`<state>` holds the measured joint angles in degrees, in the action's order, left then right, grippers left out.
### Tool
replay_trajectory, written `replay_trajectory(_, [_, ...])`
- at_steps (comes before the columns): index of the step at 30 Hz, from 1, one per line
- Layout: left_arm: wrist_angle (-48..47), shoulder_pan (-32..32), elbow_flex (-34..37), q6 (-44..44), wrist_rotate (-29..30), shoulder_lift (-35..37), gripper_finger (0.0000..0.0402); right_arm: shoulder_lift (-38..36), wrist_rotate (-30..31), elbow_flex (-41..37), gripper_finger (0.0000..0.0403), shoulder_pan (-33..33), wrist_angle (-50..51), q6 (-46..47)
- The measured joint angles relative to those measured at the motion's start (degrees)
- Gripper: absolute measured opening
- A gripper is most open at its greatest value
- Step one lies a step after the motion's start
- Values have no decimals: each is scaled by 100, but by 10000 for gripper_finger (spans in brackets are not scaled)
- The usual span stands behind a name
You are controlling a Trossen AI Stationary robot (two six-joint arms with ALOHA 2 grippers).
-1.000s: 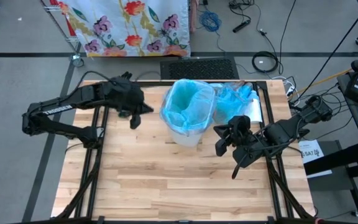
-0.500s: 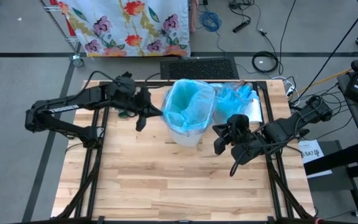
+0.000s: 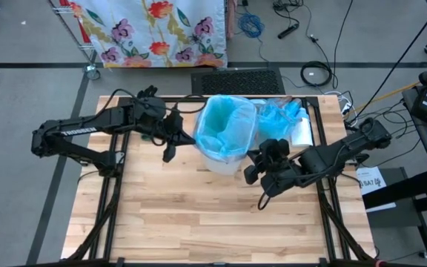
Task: Place trash/remove bag and relplace
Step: Insert the new blue trash bag into the trash bin
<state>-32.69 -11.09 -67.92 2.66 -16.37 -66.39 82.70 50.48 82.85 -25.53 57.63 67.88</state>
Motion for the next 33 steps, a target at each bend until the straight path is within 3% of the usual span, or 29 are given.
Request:
replay_trajectory(13, [-228,0,25,-18,3,2,0,475,12,0,0,122,-2,20])
replay_trajectory(33, [-92,37,846,192,34,37,0,911,-83,0,0,4,-70,231])
